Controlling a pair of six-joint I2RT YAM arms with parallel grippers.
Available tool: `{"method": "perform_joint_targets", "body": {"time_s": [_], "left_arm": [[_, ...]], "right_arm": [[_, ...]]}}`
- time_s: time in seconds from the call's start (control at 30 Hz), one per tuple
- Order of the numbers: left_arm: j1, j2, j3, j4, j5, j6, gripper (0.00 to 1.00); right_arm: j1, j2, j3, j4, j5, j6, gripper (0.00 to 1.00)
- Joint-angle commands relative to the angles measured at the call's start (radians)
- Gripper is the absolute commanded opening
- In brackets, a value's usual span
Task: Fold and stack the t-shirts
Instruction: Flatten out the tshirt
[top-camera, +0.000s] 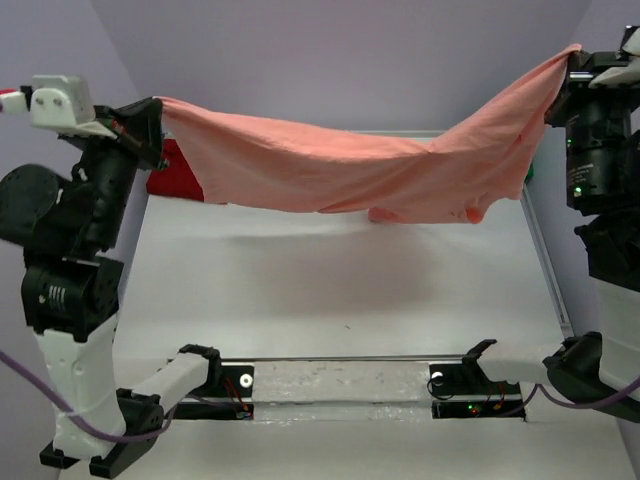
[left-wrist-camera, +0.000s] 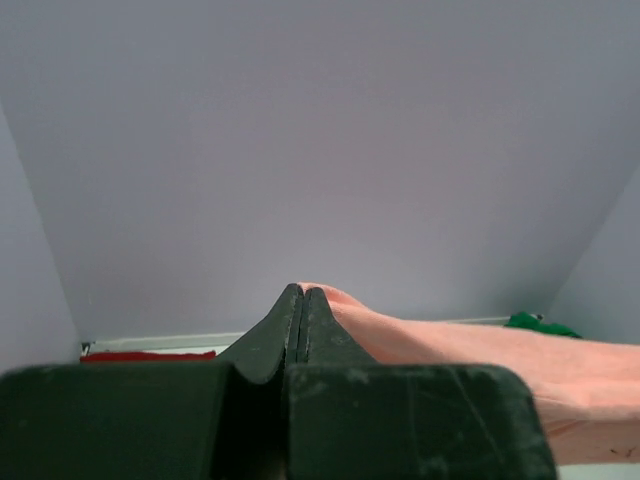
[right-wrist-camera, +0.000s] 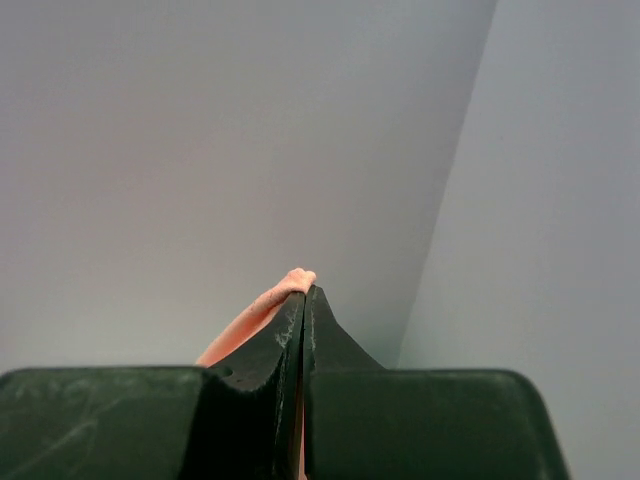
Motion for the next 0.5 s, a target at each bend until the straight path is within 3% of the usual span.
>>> {"method": "perform_joint_targets", "body": {"time_s": [0.0, 0.27, 0.4, 0.47], "left_arm": [[-0.001, -0.061, 0.051, -0.017, 0.106, -0.008, 0.0], [-0.001, 0.039, 0.042, -0.029, 0.039, -0.019, 0.0], [0.007, 0.174, -0.057, 0.03, -0.07, -0.002, 0.0], [0.048, 0.29, -0.1, 0.067, -0.058, -0.017, 0.0]], "right_arm": [[0.091, -0.012, 0.103, 0.042, 0.183, -0.145, 0.0], [0.137, 0.113, 0.001, 0.211, 0.197, -0.283, 0.0], [0.023, 0.254, 0.048, 0.197, 0.108, -0.211, 0.0], [-0.12, 0.371, 0.117, 0.044, -0.014, -0.065, 0.0]]}}
